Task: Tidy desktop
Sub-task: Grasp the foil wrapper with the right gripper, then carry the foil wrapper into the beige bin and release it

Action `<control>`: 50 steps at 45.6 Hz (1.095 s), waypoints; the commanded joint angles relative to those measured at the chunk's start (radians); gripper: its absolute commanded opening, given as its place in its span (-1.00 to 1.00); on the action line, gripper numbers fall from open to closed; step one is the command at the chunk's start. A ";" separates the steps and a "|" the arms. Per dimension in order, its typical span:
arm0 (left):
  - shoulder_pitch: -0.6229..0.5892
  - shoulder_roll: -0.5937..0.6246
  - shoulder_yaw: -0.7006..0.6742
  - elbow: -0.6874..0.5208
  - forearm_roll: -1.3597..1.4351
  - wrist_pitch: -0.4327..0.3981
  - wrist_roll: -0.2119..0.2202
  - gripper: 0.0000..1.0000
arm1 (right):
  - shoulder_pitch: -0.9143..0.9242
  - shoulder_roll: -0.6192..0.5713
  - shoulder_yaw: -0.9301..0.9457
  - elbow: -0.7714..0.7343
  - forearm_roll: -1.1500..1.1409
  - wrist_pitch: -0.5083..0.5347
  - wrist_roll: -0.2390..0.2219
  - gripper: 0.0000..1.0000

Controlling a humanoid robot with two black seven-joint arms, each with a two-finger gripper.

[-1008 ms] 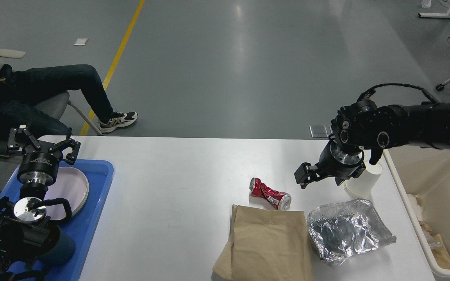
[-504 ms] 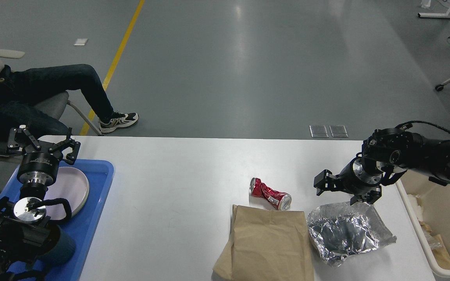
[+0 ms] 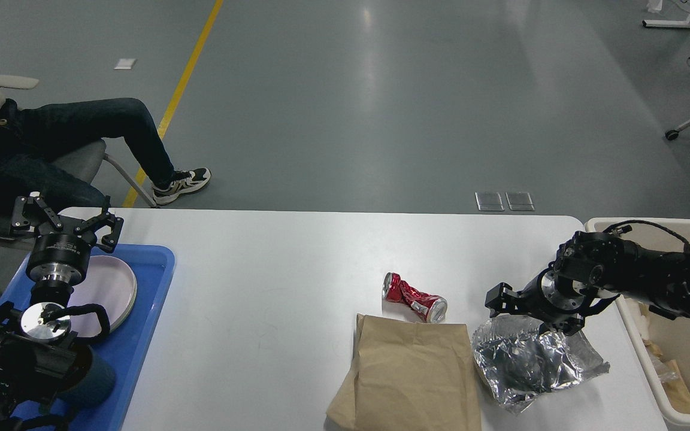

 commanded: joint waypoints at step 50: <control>0.000 0.000 0.000 0.001 0.000 0.000 0.000 0.92 | 0.259 -0.190 -0.219 0.154 -0.020 0.106 -0.001 -1.00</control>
